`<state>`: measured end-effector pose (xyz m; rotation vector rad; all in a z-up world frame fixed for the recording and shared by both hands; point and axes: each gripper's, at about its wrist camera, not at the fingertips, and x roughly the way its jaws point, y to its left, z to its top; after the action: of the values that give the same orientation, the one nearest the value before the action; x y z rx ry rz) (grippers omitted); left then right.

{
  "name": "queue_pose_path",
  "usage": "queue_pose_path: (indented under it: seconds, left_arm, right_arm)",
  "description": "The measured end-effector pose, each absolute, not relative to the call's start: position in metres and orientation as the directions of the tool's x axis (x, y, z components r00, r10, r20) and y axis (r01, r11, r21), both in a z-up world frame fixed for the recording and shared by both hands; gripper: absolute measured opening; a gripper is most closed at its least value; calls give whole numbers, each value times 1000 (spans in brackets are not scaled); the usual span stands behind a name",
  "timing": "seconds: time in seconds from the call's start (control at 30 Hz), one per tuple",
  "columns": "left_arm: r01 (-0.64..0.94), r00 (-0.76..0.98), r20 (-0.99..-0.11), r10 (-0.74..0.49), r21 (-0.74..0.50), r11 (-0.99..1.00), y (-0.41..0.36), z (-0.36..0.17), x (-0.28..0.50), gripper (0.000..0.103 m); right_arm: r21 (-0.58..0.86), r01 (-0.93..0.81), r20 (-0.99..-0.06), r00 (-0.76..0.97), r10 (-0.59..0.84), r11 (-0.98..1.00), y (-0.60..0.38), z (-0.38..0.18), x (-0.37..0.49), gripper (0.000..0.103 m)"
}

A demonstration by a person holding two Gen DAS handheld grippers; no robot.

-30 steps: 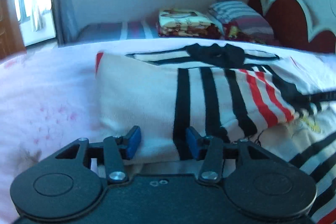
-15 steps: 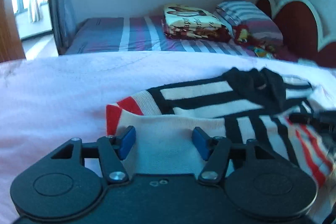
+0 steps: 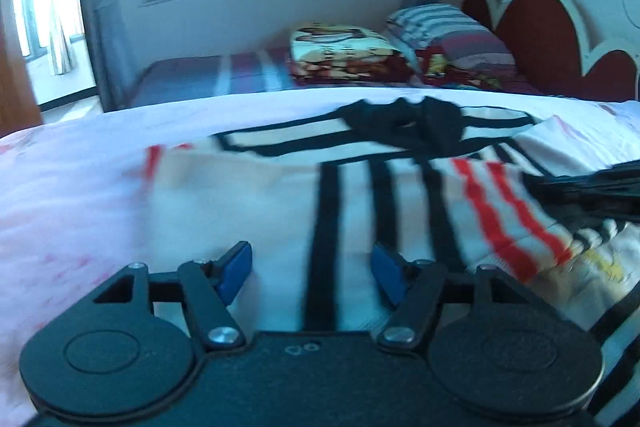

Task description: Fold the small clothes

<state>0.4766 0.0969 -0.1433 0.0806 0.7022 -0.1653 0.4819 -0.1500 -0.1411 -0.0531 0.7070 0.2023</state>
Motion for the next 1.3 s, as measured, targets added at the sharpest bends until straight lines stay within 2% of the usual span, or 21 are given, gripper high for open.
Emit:
queue_pose_path:
  seconds: [0.07, 0.13, 0.2, 0.23, 0.3, 0.4, 0.5, 0.63, 0.83, 0.97, 1.07, 1.3]
  left_arm:
    - [172, 749, -654, -108, 34, 985, 96, -142, 477, 66]
    - [152, 754, -651, -92, 37, 988, 88, -133, 478, 59]
    - [167, 765, -635, -111, 29, 986, 76, -127, 475, 61]
    - [173, 759, -643, -104, 46, 984, 68, -128, 473, 62]
    - [168, 734, -675, -69, 83, 982, 57, -139, 474, 65]
    - [101, 731, -681, -36, 55, 993, 59, -139, 472, 67]
    - [75, 735, -678, 11, 98, 992, 54, -139, 465, 68]
    - [12, 729, -684, 35, 64, 998, 56, -140, 461, 69]
    - [-13, 712, -693, 114, 150, 989, 48, -139, 467, 86]
    - [13, 702, -700, 133, 199, 980, 44, -130, 464, 84]
    - [43, 710, -690, 142, 244, 969, 39, -124, 449, 79]
    - [49, 716, -687, 127, 230, 972, 44, -121, 406, 79]
  right_arm:
    - [63, -194, -654, 733, 187, 979, -165, -142, 479, 6]
    - [92, -179, -641, 743, 196, 980, -170, -134, 478, 7]
    - [108, -220, -587, 773, 241, 969, -169, -126, 469, 6]
    - [102, -242, -594, 763, 254, 965, -167, -129, 469, 6]
    - [89, -251, -666, 704, 245, 964, -166, -148, 475, 6]
    - [87, -277, -666, 698, 263, 957, -170, -145, 477, 6]
    - [71, -307, -664, 696, 274, 949, -171, -147, 476, 7]
    - [80, -320, -656, 696, 292, 944, -173, -150, 465, 7]
    - [57, -369, -674, 671, 309, 928, -169, -149, 467, 7]
    - [72, -362, -689, 656, 309, 929, -176, -138, 461, 8]
    - [75, -348, -656, 689, 309, 935, -186, -130, 437, 8]
    - [72, -352, -634, 706, 316, 933, -184, -117, 392, 8]
